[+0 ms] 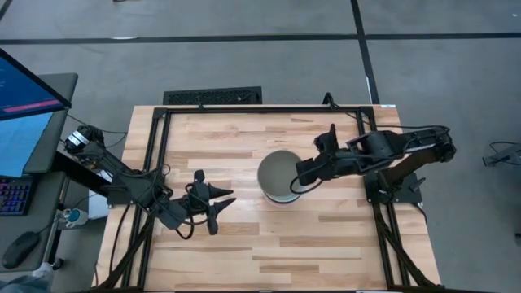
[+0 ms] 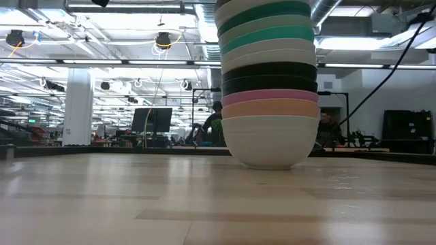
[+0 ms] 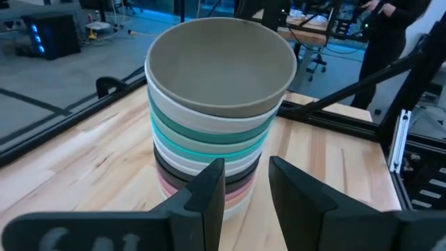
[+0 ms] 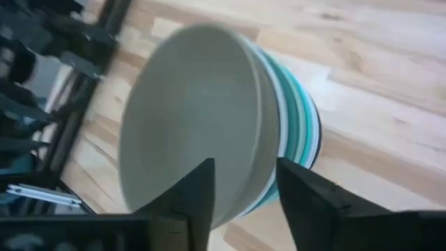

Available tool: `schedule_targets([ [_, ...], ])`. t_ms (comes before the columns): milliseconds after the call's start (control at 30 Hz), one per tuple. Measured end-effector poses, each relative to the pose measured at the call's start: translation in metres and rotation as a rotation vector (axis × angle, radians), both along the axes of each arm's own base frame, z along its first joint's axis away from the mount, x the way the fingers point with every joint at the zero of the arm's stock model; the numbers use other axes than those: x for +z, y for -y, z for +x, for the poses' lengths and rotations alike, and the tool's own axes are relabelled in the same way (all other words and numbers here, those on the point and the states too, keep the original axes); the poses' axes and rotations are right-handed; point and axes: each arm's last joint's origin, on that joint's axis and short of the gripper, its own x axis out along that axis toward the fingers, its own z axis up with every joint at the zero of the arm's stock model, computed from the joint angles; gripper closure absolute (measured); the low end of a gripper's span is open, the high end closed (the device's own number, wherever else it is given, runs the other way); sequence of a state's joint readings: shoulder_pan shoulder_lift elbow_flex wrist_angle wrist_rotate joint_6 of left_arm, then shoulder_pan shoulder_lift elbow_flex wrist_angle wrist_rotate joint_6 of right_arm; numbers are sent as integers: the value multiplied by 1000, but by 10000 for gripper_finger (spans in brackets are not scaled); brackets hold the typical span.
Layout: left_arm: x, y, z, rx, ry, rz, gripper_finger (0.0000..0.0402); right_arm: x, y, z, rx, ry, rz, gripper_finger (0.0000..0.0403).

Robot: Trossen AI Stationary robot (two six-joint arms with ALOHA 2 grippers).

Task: Nest bowls inside each other
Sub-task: Stack the gray bowl on the white bowl

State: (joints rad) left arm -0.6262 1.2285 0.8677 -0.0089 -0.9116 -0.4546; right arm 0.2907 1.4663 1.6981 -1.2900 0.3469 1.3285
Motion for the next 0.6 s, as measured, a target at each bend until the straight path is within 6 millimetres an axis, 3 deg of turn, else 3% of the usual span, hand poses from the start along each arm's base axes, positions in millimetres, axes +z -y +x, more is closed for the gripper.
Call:
schedule_targets([
  [133, 0, -3, 1, 10, -4, 5, 299, 8, 4, -9, -31, 41, -36, 201],
  [267, -1, -8, 4, 36, -9, 9, 299, 16, 9, -25, -82, 62, -51, 202],
  [400, 0, -16, 10, 30, -8, -13, 299, 11, 12, -35, -122, -43, -50, 242],
  [600, -1, -27, 18, -30, -27, -79, 299, 5, 10, -29, -105, -82, -47, 344],
])
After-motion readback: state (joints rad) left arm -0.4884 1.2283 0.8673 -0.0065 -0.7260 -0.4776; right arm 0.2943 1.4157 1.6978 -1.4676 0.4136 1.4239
